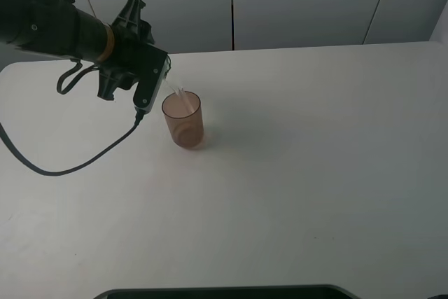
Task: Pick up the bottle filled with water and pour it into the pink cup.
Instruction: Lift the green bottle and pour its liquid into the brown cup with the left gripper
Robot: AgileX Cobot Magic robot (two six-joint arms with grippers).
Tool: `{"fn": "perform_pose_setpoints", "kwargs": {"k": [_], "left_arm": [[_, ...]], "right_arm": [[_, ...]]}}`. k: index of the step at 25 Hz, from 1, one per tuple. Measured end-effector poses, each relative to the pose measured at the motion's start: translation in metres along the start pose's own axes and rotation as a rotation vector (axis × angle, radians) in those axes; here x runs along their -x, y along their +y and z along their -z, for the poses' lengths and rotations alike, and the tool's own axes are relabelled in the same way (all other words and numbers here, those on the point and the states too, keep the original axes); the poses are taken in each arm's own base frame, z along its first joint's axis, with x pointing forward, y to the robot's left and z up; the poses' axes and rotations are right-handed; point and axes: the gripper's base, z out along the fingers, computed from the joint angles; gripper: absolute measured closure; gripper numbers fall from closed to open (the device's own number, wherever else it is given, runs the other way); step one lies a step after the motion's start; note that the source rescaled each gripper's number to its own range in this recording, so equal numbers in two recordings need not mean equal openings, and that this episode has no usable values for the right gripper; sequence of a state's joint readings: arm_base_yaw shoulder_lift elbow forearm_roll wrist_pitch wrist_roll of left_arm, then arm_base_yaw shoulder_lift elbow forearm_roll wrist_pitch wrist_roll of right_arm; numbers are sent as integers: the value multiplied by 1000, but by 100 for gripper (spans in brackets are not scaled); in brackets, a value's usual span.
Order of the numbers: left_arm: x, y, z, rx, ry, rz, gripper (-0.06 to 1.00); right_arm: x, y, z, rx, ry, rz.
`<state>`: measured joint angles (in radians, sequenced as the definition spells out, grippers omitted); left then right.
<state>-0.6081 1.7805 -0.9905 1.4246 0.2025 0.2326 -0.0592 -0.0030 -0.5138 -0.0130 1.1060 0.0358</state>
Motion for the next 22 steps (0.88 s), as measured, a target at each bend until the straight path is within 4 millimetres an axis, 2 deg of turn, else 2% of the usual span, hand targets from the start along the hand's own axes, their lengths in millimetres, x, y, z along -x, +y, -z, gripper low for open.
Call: {"fn": "perform_pose_setpoints", "kwargs": {"k": [22], "left_arm": [[0,1,0,10,-2,-46,94]], "right_arm": [[0,0,0,0,0,0]]}}
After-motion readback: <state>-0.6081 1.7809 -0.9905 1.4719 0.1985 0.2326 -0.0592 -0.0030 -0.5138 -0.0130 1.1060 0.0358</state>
